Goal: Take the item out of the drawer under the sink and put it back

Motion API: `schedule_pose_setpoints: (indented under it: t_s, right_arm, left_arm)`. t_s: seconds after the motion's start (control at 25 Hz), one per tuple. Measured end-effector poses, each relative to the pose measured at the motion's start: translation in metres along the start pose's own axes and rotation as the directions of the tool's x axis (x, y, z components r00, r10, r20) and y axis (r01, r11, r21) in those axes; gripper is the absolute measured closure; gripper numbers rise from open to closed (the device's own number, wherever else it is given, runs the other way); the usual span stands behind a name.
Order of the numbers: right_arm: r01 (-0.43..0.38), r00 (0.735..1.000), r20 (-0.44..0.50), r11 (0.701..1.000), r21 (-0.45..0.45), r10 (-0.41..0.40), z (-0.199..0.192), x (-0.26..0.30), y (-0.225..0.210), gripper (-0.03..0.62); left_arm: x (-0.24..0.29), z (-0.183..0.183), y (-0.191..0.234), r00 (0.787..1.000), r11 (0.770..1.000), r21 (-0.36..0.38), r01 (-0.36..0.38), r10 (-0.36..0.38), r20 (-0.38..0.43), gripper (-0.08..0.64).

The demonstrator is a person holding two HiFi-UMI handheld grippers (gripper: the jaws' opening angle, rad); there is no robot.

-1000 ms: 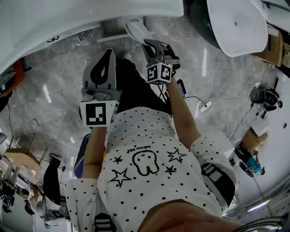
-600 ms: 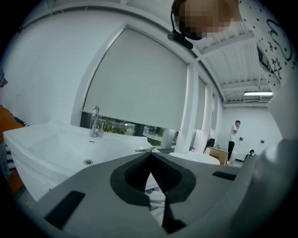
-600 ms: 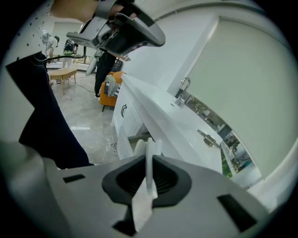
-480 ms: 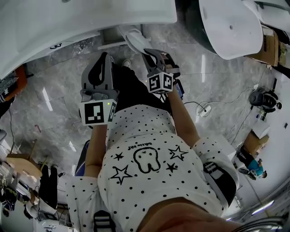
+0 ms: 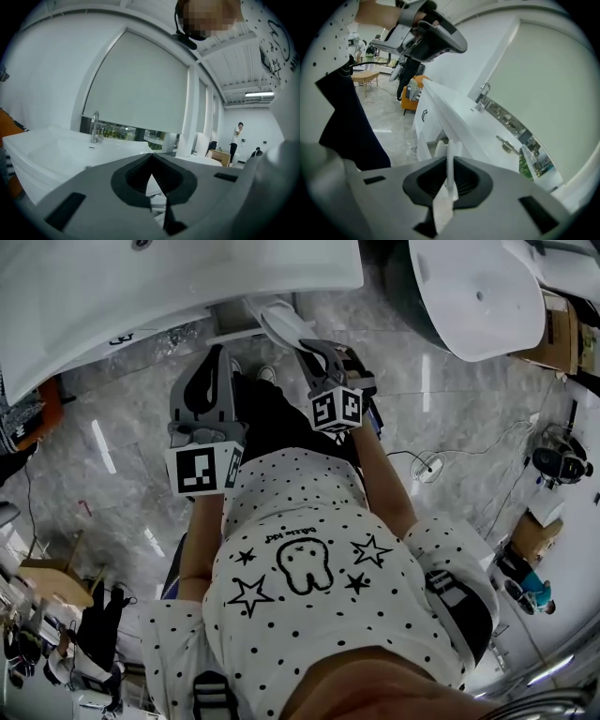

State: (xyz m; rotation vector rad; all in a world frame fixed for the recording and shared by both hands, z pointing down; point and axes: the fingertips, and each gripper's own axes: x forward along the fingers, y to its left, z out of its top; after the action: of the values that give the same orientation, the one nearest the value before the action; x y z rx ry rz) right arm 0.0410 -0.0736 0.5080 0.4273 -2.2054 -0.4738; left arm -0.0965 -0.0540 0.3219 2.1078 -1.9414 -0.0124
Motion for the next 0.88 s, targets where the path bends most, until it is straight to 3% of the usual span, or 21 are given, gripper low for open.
schedule_pose_setpoints:
  t_s: [0.88]
  right_arm:
    - [0.052, 0.989, 0.142, 0.999, -0.006, -0.050, 0.067, -0.078, 0.006, 0.549]
  left_arm:
    - [-0.033, 0.019, 0.003, 0.998, 0.999, 0.010, -0.033, 0.033, 0.046, 0.555]
